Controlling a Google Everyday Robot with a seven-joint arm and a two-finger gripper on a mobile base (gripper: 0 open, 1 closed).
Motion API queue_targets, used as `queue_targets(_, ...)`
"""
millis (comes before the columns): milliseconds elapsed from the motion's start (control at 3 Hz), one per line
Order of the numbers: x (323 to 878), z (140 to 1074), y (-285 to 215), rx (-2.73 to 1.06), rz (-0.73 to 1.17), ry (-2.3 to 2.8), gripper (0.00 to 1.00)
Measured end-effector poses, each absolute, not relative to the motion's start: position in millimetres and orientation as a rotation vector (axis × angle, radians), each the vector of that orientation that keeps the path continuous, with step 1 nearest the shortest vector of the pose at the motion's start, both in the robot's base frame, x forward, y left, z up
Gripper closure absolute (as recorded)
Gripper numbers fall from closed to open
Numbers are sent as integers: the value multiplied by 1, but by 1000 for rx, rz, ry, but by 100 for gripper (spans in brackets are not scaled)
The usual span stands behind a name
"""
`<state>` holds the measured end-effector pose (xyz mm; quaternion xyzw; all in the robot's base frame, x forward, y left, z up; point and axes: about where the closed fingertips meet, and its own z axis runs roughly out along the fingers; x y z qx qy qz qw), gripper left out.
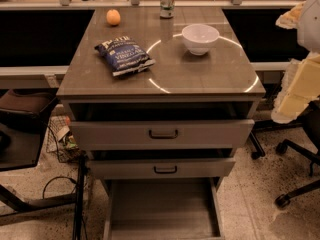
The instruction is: Place blue chip bag into bottom drawer
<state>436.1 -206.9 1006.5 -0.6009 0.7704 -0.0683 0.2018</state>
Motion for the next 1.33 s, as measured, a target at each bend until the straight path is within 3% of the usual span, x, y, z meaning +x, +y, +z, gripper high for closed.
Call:
queue_targets(1000, 462, 1008, -200, -1578, -188, 2107, 0)
queue_targets(1333, 503, 988, -199, -1307, -39, 2118, 0)
